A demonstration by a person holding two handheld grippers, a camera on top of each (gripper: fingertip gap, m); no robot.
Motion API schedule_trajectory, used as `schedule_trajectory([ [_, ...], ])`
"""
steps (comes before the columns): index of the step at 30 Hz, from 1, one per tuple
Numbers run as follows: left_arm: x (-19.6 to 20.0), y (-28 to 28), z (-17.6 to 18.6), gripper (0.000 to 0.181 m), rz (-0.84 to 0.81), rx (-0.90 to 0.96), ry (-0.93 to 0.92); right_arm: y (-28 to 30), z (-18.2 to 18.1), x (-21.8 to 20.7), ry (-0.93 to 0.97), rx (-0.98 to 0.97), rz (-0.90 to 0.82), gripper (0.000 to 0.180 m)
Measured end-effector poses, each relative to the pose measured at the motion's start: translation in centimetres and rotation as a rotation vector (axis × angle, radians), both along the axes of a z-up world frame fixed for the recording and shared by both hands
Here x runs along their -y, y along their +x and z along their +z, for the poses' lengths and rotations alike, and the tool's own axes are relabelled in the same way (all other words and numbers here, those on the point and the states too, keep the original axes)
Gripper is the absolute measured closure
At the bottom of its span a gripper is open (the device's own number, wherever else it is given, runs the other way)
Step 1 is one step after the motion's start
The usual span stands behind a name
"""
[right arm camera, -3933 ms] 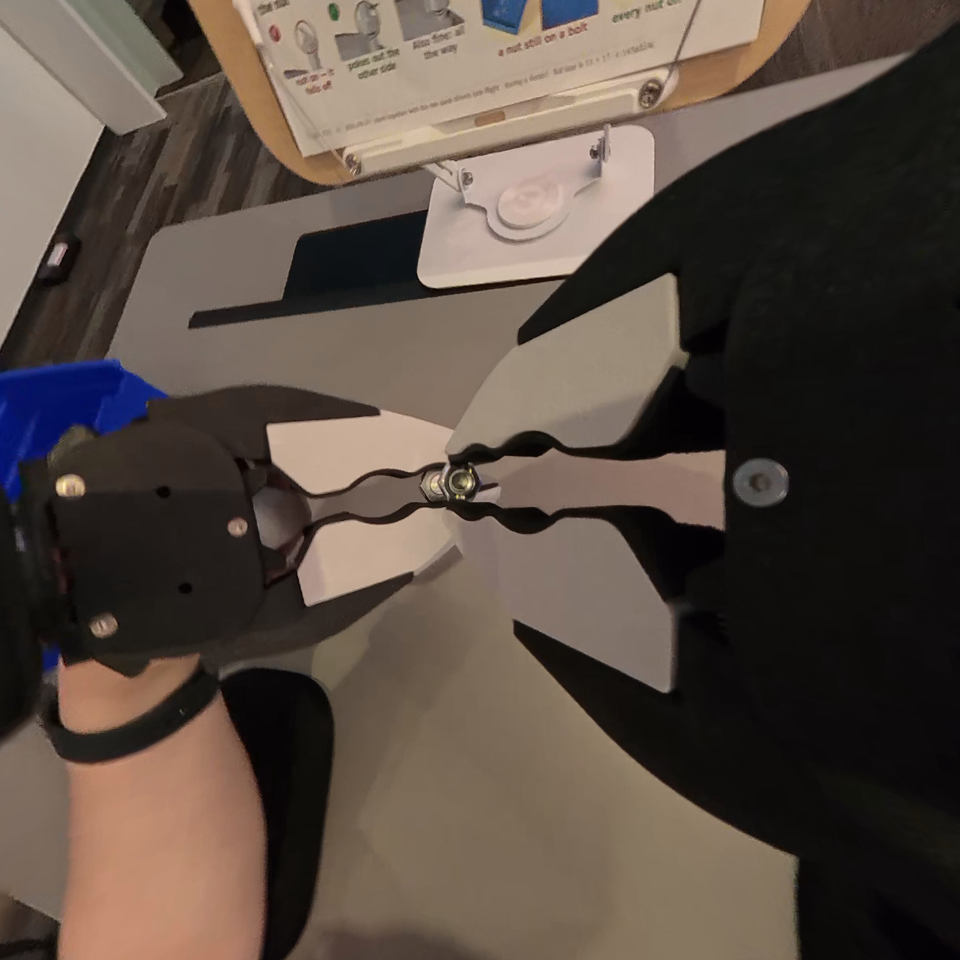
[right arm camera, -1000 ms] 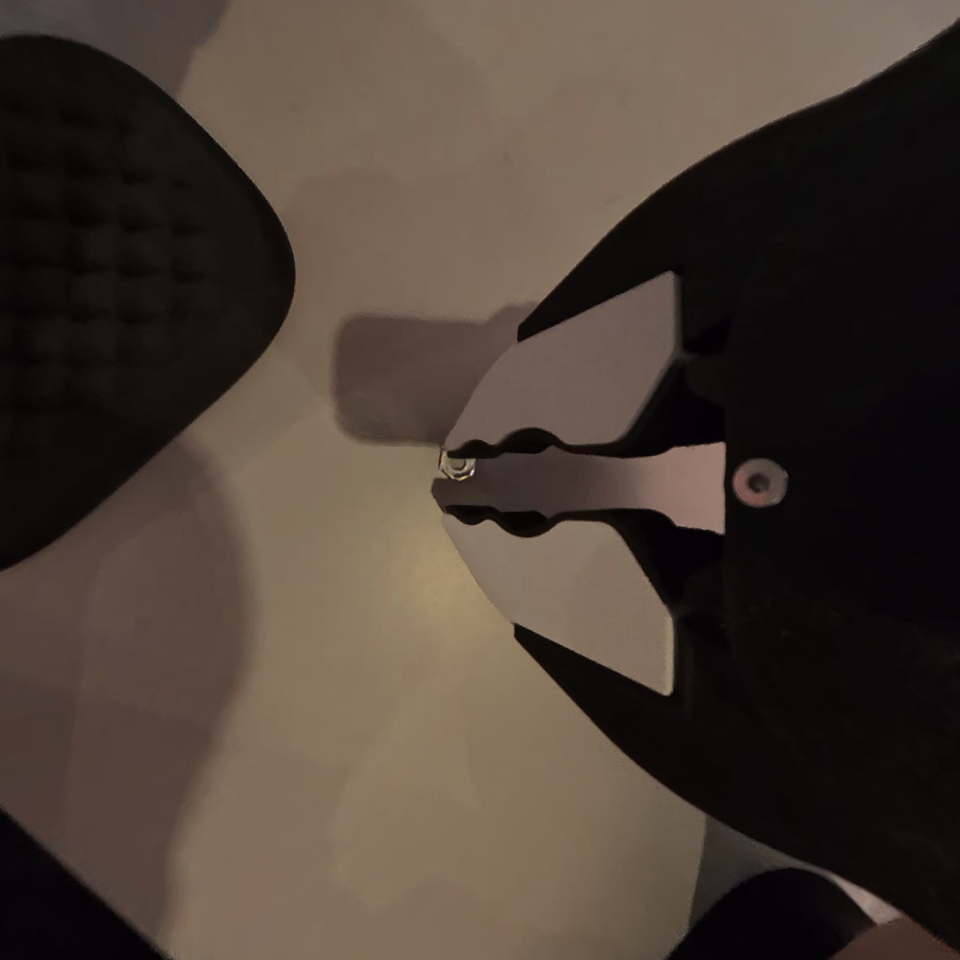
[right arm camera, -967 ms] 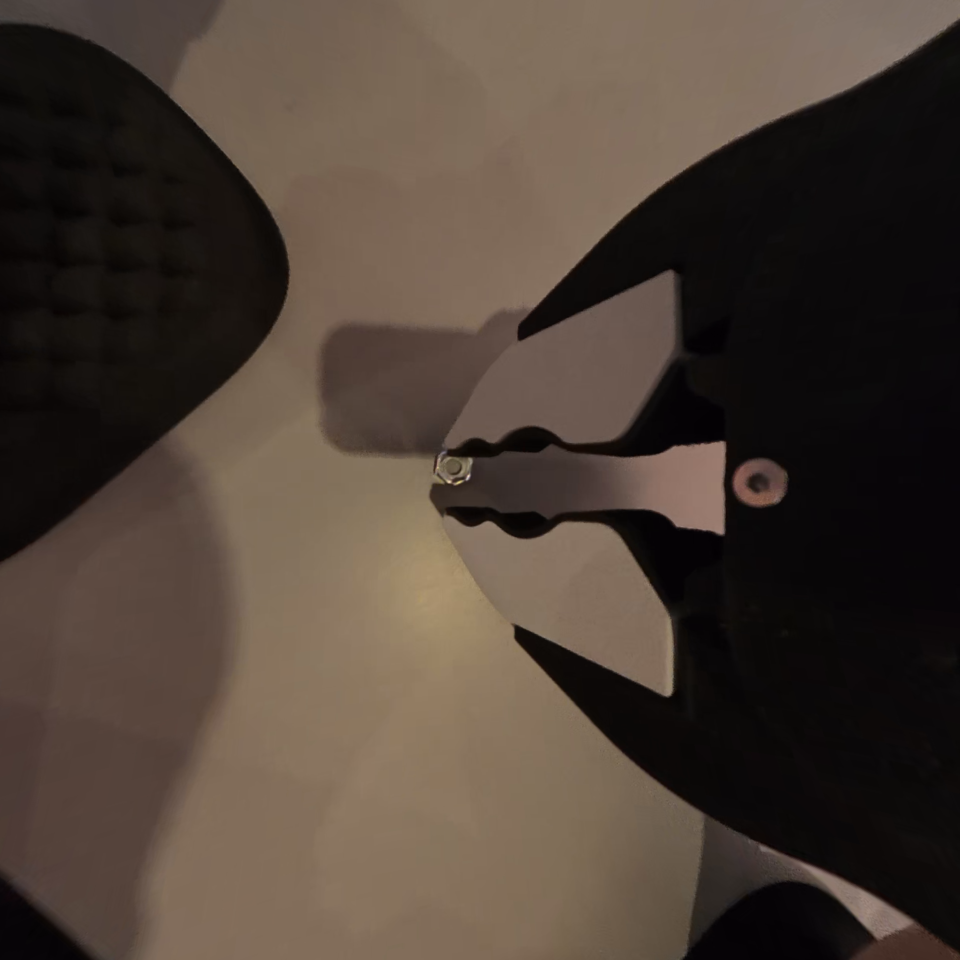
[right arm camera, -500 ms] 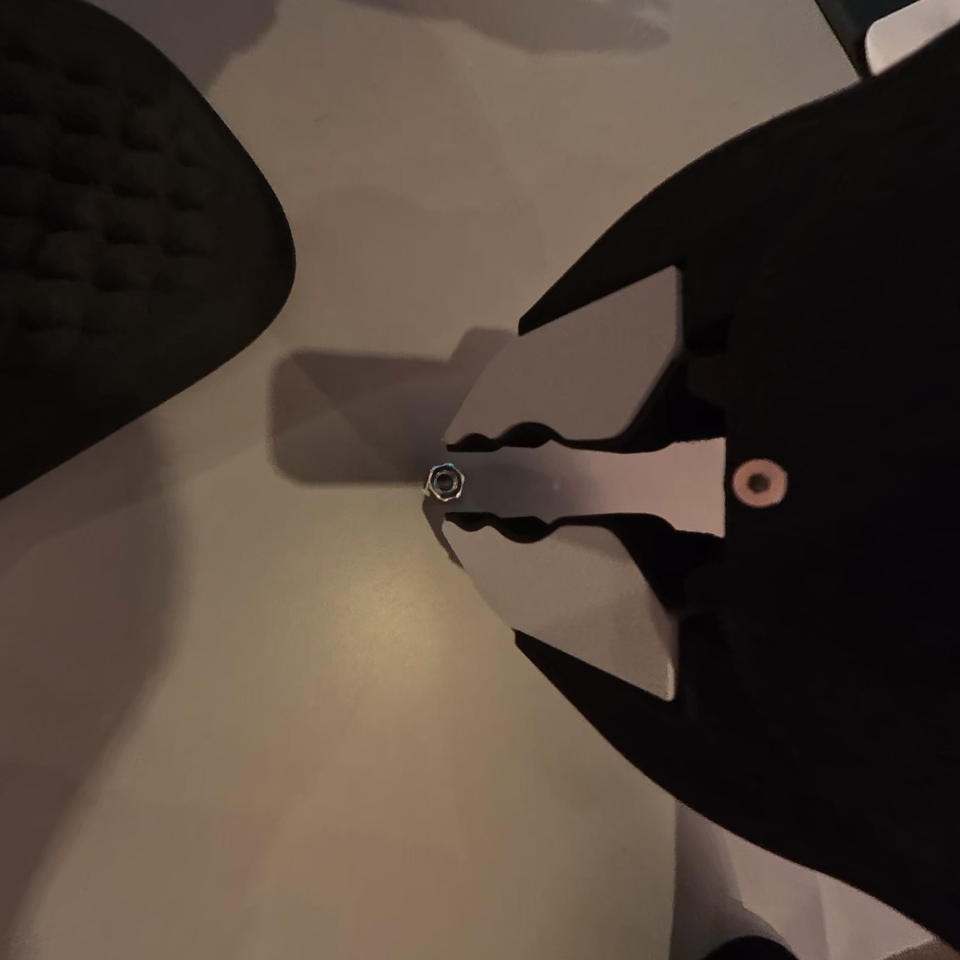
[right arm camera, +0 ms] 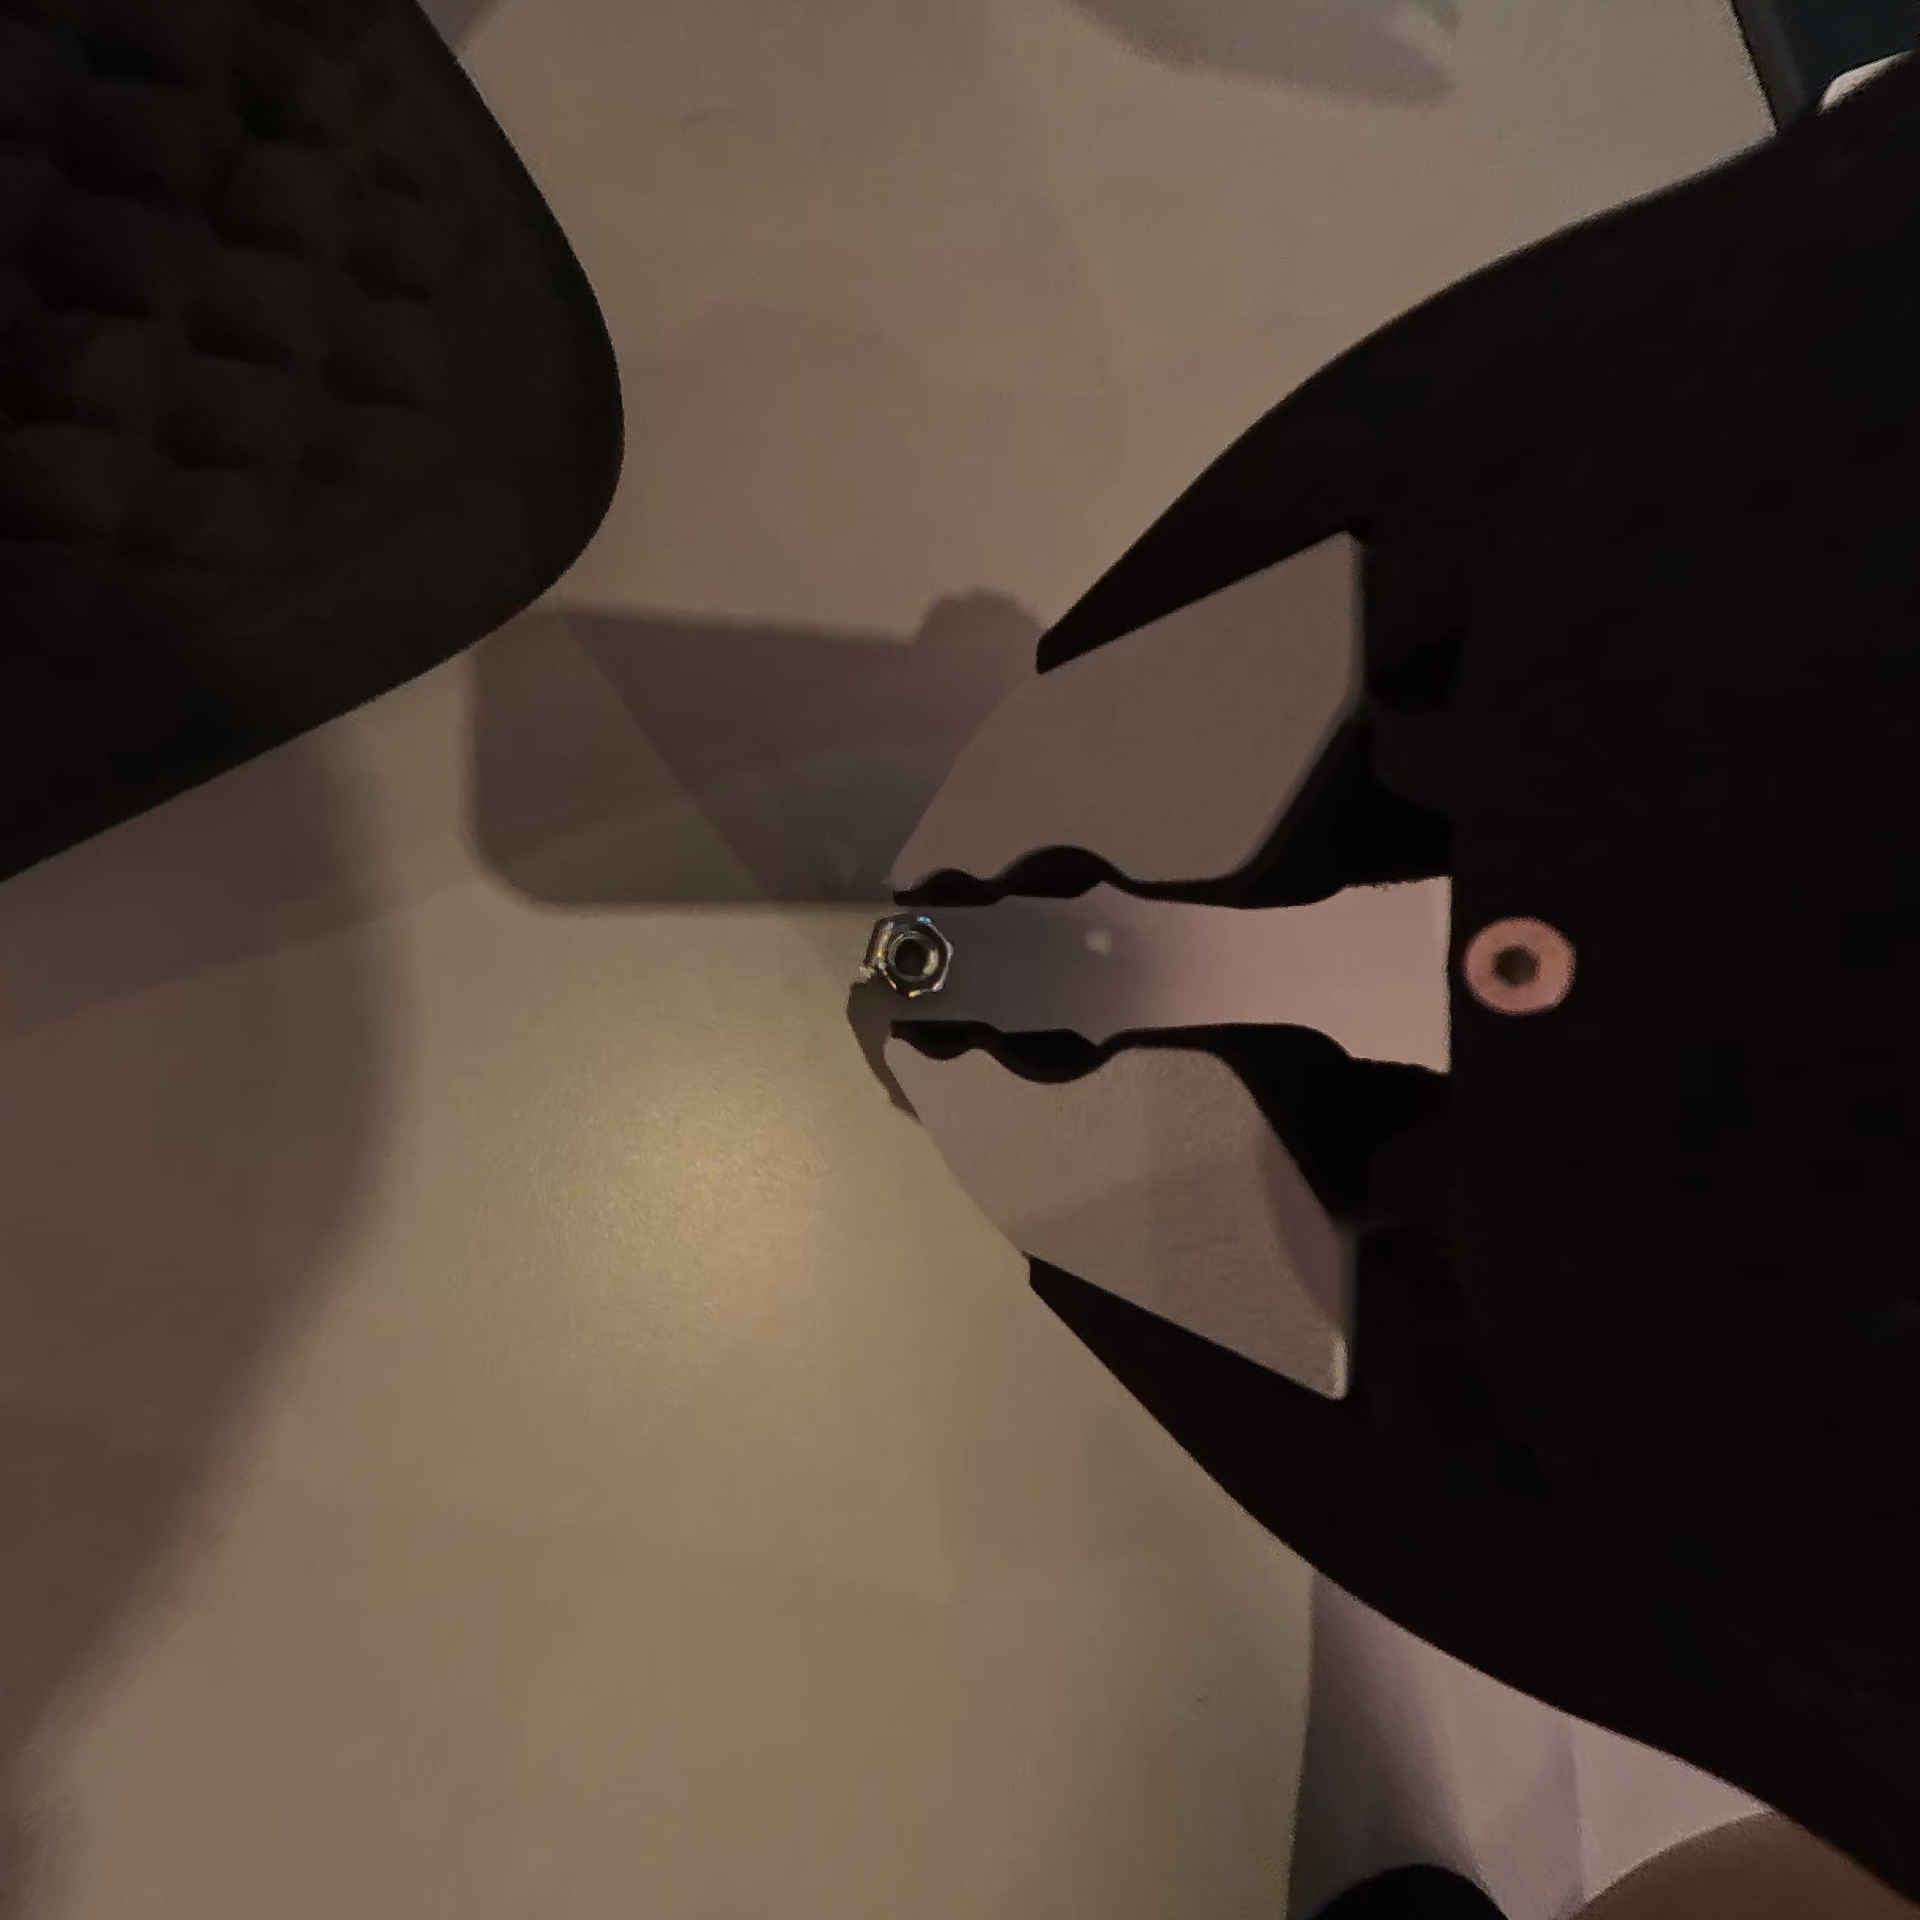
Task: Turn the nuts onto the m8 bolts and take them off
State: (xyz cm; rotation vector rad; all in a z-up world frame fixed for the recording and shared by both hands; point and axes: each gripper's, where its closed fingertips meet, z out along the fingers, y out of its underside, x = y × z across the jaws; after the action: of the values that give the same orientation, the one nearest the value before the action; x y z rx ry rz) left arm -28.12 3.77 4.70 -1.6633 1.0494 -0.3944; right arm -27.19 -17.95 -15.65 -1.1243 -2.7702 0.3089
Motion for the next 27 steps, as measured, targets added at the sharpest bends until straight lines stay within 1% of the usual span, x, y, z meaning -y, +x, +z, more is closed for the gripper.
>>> schedule_trajectory([
  [1,0.0,0.0,0.0,0.171,-0.001,-0.002,0.000,0.0,-0.1,0.0,-0.005,0.005,0.001,0.159],
  [4,0.2,0.3,-0.2,0.171,-0.011,-0.008,-0.005,0.1,-0.5,-0.1,-0.001,0.029,0.003,0.160],
  [11,0.4,1.1,-0.7,0.170,-0.033,-0.036,-0.013,-0.1,-0.5,-0.2,-0.027,0.019,-0.009,0.162],
  [27,0.7,1.7,-1.1,0.170,-0.053,-0.041,-0.024,0.2,-0.6,-0.1,-0.009,0.033,-0.036,0.165],
])
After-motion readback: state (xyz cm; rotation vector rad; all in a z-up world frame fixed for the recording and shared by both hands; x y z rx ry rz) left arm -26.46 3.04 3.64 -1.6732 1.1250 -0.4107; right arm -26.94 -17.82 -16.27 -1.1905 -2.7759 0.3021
